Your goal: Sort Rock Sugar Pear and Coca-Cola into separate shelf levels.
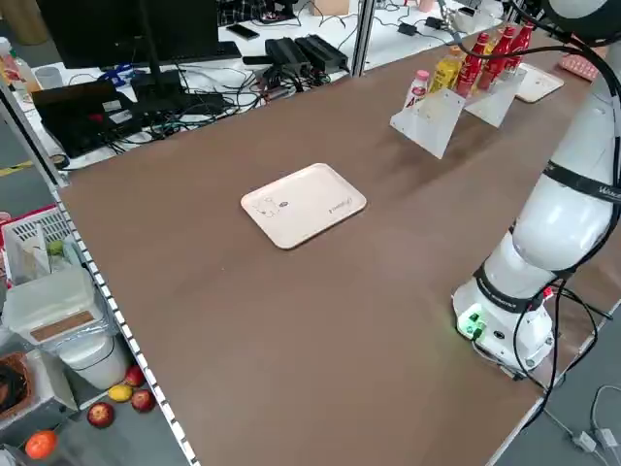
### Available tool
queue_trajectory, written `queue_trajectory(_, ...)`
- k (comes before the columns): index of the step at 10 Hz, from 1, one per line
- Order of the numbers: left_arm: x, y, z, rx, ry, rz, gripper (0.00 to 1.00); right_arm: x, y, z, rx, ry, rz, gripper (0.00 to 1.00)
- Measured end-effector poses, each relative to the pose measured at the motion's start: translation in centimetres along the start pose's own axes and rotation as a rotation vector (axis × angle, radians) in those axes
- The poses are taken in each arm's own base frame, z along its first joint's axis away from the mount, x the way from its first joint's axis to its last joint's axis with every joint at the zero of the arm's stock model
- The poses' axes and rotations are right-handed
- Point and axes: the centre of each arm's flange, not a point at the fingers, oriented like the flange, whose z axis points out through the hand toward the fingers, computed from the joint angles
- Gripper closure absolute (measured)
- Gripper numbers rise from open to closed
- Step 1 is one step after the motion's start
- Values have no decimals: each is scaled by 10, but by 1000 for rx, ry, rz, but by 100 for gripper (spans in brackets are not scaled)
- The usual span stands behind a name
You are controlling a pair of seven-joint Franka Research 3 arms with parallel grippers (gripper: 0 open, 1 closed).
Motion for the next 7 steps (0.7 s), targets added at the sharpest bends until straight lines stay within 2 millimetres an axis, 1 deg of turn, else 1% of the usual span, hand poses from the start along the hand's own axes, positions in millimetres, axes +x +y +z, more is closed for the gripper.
queue_trajectory(1, -3, 3, -2, 2, -1, 12, 0, 1, 0, 5, -2, -6, 2, 0)
queue_trajectory(2, -5, 12, -4, 3, 5, 26, 0, 1, 1, 7, -3, -9, 4, 0)
queue_trajectory(4, -6, 21, -7, 7, 26, 33, 0, 1, 2, 7, -2, -6, 5, 0)
queue_trajectory(7, 0, 7, -3, 8, 36, 7, 0, 1, 2, 7, -2, -6, 5, 0)
